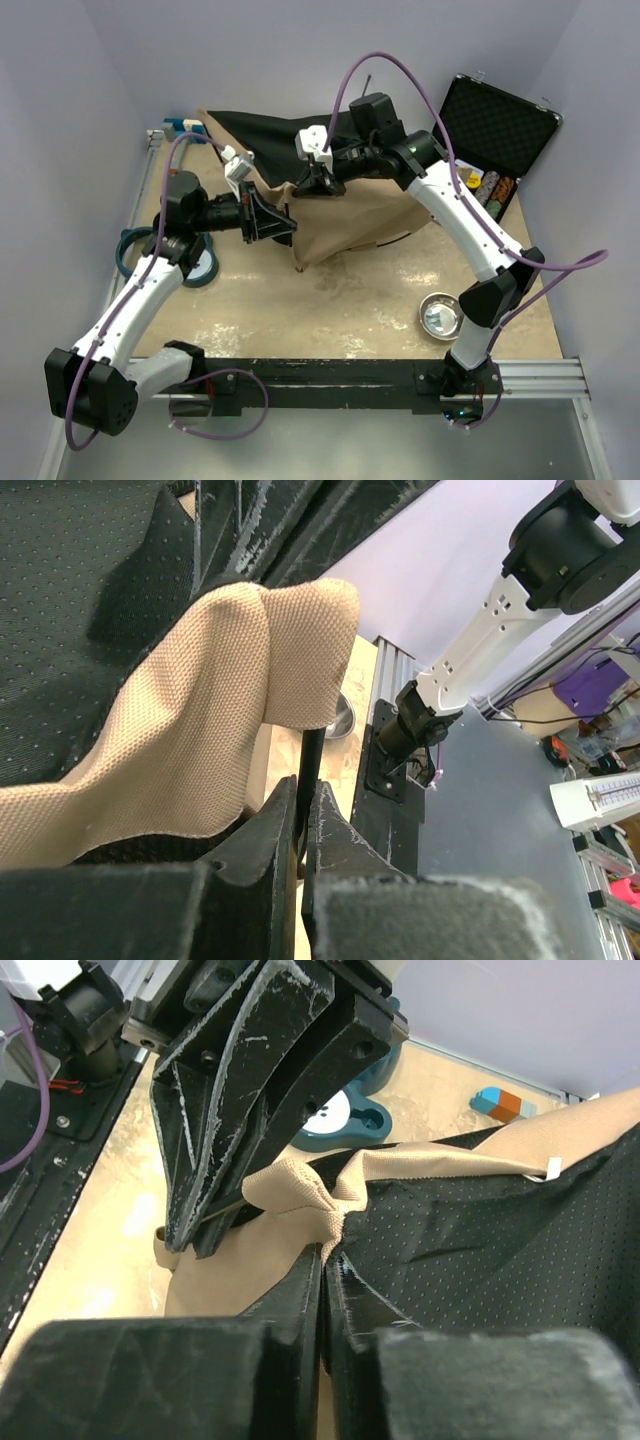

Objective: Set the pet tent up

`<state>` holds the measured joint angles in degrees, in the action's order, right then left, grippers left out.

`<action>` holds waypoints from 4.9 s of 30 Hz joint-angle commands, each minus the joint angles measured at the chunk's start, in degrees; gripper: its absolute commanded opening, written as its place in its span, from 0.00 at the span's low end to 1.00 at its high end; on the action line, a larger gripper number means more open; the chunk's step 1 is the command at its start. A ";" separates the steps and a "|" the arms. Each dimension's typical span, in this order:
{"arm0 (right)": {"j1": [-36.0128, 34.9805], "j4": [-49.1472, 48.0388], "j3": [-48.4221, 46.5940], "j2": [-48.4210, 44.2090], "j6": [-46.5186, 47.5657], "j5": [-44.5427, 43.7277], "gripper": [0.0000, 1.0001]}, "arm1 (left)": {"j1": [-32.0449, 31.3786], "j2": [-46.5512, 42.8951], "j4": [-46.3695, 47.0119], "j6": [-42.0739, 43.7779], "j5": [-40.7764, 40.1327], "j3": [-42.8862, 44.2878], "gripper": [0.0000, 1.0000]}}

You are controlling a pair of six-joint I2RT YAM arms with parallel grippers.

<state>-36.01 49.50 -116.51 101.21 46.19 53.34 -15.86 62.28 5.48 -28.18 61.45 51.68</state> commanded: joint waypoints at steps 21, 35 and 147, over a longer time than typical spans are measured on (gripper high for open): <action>-2.93 7.90 3.74 -0.22 12.78 -9.57 0.03 | -0.23 4.78 -4.34 1.03 -3.53 5.10 0.00; 0.85 -13.26 7.34 -11.81 -10.40 -11.15 0.73 | -0.14 5.13 -0.47 -2.31 -4.58 8.52 0.00; -6.80 -92.13 71.34 -5.67 -34.06 -45.61 0.07 | -1.19 14.09 17.90 -15.68 -6.52 21.71 0.00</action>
<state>-46.30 -47.46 -42.68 92.77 13.63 11.03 -17.19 76.47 20.23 -40.95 53.58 70.76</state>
